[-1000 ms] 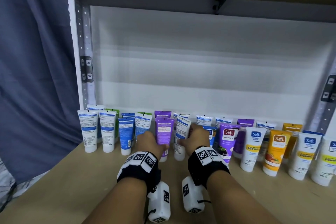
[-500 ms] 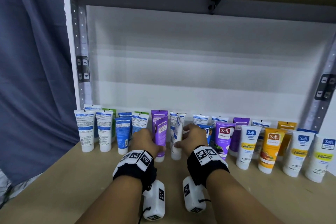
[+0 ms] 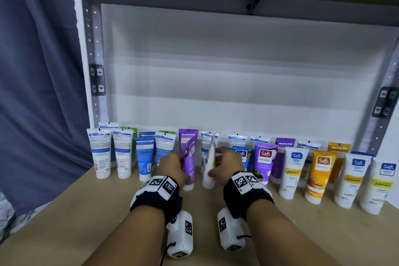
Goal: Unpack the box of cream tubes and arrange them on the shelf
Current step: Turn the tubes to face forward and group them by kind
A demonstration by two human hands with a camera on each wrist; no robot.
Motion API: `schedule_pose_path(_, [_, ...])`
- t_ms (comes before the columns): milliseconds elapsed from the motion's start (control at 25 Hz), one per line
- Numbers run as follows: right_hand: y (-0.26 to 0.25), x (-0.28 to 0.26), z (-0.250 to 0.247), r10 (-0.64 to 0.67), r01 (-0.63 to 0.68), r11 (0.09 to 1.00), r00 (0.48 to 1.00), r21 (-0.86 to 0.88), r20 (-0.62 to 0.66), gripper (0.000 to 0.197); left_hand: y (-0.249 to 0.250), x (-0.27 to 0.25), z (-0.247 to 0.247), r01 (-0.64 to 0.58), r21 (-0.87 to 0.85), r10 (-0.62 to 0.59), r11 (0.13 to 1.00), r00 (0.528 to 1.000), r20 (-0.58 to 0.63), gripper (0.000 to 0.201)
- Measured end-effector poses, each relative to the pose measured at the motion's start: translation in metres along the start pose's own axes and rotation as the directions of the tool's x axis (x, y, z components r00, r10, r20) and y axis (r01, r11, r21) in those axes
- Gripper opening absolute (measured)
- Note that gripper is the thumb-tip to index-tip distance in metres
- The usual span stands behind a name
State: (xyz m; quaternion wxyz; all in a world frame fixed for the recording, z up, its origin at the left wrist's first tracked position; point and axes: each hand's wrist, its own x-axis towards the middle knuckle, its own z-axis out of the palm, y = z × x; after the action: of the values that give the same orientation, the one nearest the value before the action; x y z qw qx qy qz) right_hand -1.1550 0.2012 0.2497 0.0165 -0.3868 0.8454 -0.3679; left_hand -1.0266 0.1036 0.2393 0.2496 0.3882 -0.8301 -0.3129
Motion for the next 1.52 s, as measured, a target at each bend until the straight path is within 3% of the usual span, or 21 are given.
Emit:
schedule_pose_path(120, [-0.001, 0.000, -0.002, 0.010, -0.009, 0.999, 1.000, -0.032, 0.018, 0.059, 0.001, -0.002, -0.001, 0.032, -0.006, -0.032, 0.999, 0.999, -0.026, 0.044])
schedule_pose_path(320, [0.002, -0.002, -0.005, 0.004, -0.004, 1.000, 1.000, 0.003, 0.020, 0.067, -0.002, -0.002, -0.004, 0.033, -0.072, -0.032, 0.997, 0.999, 0.007, 0.058])
schedule_pose_path(520, [0.003, -0.003, -0.006, 0.007, -0.009, 0.998, 1.000, 0.066, 0.030, 0.058, -0.001, -0.002, -0.005, 0.023, -0.093, -0.023, 0.995, 1.000, 0.002, 0.053])
schedule_pose_path(720, [-0.001, -0.006, -0.013, 0.042, -0.041, 0.999, 0.999, -0.026, 0.013, 0.051, 0.006, -0.007, -0.004, 0.043, -0.024, -0.043, 0.999, 0.999, -0.029, 0.044])
schedule_pose_path(1120, [0.001, -0.008, -0.017, 0.039, -0.038, 0.999, 0.998, -0.027, 0.049, 0.042, -0.006, 0.002, -0.005, 0.084, -0.158, -0.091, 0.984, 0.995, -0.036, 0.045])
schedule_pose_path(1520, [0.001, 0.003, -0.012, 0.101, -0.100, 0.987, 0.995, -0.126, -0.004, 0.051, 0.009, 0.001, 0.003, 0.082, 0.035, -0.078, 0.996, 0.991, -0.112, 0.044])
